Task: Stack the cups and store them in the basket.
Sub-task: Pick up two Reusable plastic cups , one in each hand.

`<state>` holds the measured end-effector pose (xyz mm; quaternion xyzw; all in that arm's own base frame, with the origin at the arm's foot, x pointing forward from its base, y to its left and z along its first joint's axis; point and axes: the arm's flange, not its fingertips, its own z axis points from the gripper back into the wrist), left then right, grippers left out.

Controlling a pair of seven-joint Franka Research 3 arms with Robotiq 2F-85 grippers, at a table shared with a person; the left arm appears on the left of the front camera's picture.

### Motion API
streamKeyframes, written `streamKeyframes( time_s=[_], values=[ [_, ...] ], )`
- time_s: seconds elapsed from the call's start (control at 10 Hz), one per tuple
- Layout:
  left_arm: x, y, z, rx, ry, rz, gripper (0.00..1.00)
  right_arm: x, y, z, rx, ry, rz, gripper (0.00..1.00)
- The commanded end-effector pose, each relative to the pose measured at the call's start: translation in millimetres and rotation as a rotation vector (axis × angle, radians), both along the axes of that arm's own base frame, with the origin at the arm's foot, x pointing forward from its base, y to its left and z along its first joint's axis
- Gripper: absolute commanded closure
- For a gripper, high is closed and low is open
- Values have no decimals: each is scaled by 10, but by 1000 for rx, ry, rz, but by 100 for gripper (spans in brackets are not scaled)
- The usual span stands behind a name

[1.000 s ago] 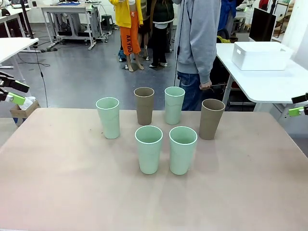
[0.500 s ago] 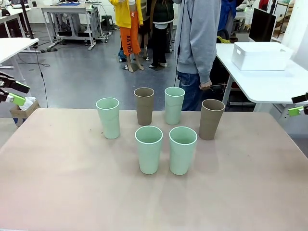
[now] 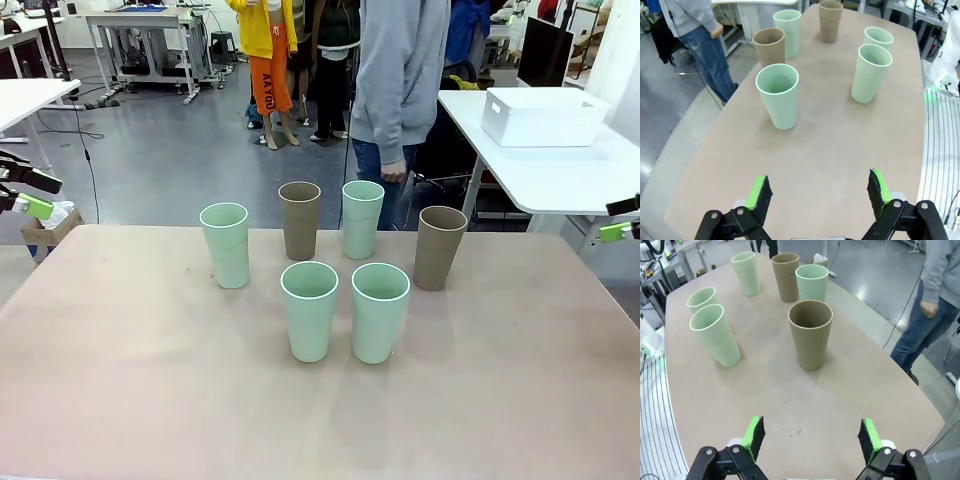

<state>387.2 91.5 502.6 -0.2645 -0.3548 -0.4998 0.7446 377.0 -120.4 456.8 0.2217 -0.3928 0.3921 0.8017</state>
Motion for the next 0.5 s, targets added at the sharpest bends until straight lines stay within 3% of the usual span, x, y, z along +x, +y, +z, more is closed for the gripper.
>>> streamKeyframes(
  time_s=[0.0,0.4],
  values=[
    [1,3,17,-10,-7,-8,0,47,-17,-7,14,-35,14,0],
    [1,3,17,-10,-7,-8,0,47,-17,-7,14,-35,14,0]
  ],
)
